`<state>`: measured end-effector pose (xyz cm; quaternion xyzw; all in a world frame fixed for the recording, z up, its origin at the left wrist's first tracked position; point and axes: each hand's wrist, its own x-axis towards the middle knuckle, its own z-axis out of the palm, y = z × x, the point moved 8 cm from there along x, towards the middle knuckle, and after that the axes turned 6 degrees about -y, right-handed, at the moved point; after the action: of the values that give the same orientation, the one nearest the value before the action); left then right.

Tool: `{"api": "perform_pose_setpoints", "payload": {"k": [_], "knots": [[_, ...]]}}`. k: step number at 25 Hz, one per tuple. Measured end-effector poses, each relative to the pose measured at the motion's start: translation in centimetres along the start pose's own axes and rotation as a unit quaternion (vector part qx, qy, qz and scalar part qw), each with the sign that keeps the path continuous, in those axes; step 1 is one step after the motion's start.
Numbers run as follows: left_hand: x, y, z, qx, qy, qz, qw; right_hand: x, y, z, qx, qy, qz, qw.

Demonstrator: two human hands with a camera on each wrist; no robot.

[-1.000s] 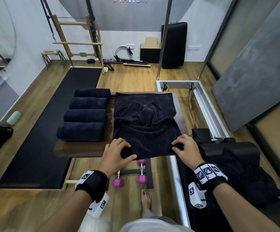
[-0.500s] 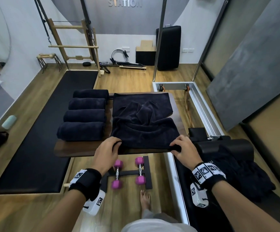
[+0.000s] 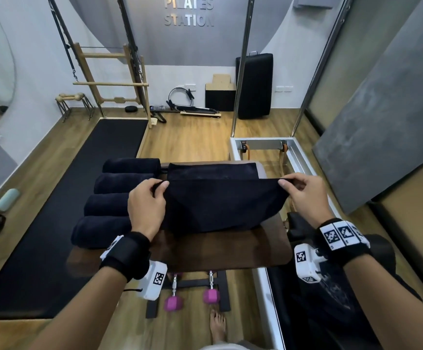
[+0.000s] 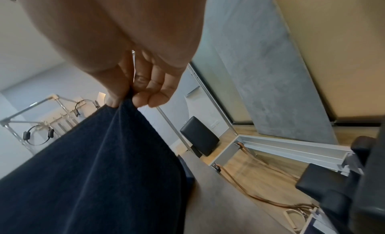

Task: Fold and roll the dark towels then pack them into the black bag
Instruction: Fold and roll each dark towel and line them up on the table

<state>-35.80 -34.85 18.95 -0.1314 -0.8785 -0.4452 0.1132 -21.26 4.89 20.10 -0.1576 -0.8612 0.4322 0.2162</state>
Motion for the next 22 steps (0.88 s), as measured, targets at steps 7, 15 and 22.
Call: {"api": "perform_pose_setpoints", "payload": {"k": [7, 15, 22], "knots": [[9.4, -1.2, 5.3, 0.071, -0.018, -0.092, 0.993, 11.8, 3.8, 3.9, -0.011, -0.039, 0.070, 0.997], [14.0, -6.6, 12.3, 0.159, -0.111, -0.218, 0.956, 17.5, 9.8, 10.9, -0.080, -0.121, 0.168, 0.975], [14.2, -8.2, 13.8, 0.171, -0.134, -0.238, 0.947, 18.1, 12.7, 12.7, -0.060, -0.136, 0.182, 0.972]]}}
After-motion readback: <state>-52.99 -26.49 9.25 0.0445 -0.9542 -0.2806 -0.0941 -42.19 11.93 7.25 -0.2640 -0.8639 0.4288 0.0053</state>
